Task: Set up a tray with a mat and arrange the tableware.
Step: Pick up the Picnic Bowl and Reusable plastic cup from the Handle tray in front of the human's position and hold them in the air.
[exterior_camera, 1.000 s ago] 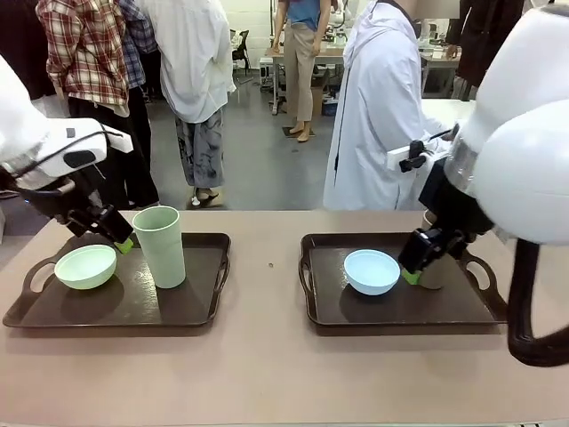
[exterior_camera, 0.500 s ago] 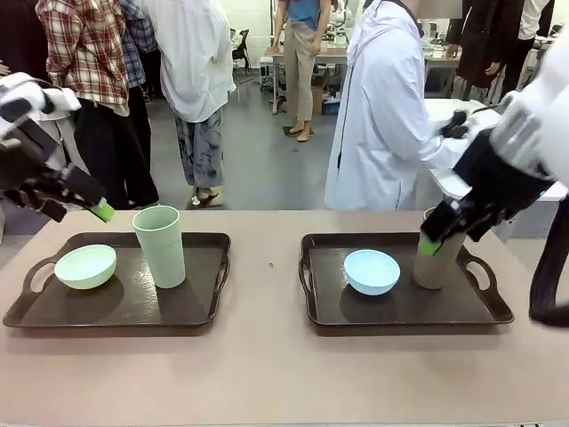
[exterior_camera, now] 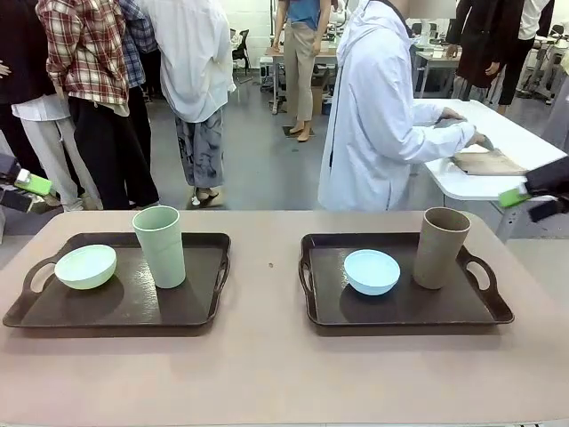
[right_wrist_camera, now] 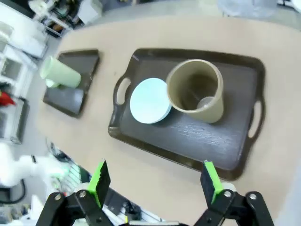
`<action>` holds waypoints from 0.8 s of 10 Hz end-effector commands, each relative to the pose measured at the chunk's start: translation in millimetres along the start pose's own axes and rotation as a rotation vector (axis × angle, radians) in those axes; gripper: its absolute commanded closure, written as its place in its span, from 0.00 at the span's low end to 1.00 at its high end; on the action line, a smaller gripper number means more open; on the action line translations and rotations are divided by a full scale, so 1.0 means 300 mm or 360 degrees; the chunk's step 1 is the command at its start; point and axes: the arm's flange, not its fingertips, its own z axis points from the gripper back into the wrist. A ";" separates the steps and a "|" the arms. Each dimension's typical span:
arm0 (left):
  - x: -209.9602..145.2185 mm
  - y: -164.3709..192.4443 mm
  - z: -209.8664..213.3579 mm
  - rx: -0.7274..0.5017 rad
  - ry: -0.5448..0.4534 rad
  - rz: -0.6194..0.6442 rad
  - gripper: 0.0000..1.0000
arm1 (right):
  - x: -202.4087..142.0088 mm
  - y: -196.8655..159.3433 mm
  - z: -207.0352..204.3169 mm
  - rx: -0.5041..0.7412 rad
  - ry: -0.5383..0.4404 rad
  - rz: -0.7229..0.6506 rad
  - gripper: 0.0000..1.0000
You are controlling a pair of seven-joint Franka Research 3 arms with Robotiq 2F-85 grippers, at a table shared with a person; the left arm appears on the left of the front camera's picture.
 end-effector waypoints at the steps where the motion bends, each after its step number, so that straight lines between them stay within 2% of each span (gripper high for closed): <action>1: -0.089 0.105 -0.083 -0.0195 0.0059 0.0149 0.00 | -0.251 -0.169 -0.082 0.0172 -0.0027 -0.0137 0.00; 2: -0.088 0.142 -0.120 -0.0254 0.0074 0.0236 0.00 | -0.288 -0.239 -0.056 0.0220 -0.0004 -0.0171 0.00; 5: -0.062 0.230 -0.112 -0.0348 -0.0005 0.0444 0.00 | -0.347 -0.314 -0.047 0.0293 -0.0032 -0.0238 0.00; 8: -0.058 0.193 -0.120 -0.0292 -0.0029 0.0486 0.00 | -0.343 -0.319 -0.048 0.0281 -0.0040 -0.0271 0.00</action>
